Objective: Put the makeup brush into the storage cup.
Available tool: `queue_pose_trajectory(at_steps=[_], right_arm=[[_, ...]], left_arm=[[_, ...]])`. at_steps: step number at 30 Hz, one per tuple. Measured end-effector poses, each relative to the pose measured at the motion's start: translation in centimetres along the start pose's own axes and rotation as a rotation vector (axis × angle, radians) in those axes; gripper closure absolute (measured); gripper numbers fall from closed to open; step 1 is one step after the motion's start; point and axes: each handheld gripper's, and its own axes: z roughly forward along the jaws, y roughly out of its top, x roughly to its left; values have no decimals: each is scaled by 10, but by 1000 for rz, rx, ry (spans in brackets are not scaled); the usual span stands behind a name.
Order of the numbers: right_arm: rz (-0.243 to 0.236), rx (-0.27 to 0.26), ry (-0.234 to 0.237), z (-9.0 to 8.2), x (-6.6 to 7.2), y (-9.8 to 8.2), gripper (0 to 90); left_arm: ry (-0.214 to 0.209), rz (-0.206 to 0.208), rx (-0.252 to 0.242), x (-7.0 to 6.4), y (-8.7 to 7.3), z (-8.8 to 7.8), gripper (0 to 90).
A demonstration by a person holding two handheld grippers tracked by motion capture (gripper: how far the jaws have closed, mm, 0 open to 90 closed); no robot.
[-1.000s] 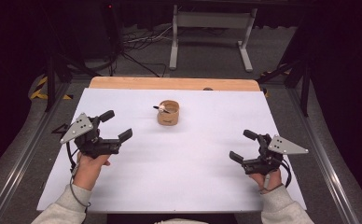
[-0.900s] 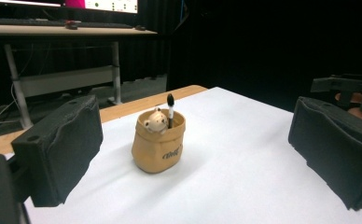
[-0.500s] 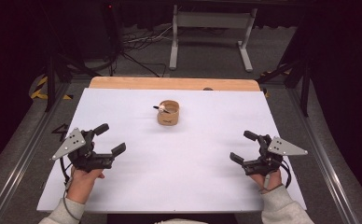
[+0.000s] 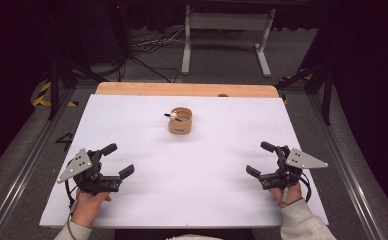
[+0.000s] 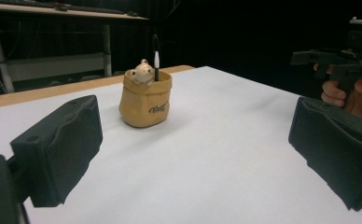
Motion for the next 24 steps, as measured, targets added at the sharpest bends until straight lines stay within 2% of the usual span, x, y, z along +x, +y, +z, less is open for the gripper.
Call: queue_pose_trajectory(at_steps=[3, 7, 9, 12, 17, 24], right_arm=[[-3, 3, 3, 0, 0, -1, 11], [-3, 6, 9, 1, 1, -4, 11], [-2, 9, 8, 1, 1, -6, 10], [-3, 12, 8, 2, 1, -9, 10], [-8, 23, 3, 5, 3, -12, 10], [-9, 29, 11, 7, 4, -13, 9]], left_arm=[[-4, -3, 1, -2, -6, -1, 37], [-3, 18, 26, -4, -14, 0, 37], [-4, 12, 29, -4, -18, 1, 37], [8, 32, 33, -5, -21, 2, 38], [17, 17, 47, -3, -29, 4, 39], [27, -17, 33, 1, -32, 4, 39]])
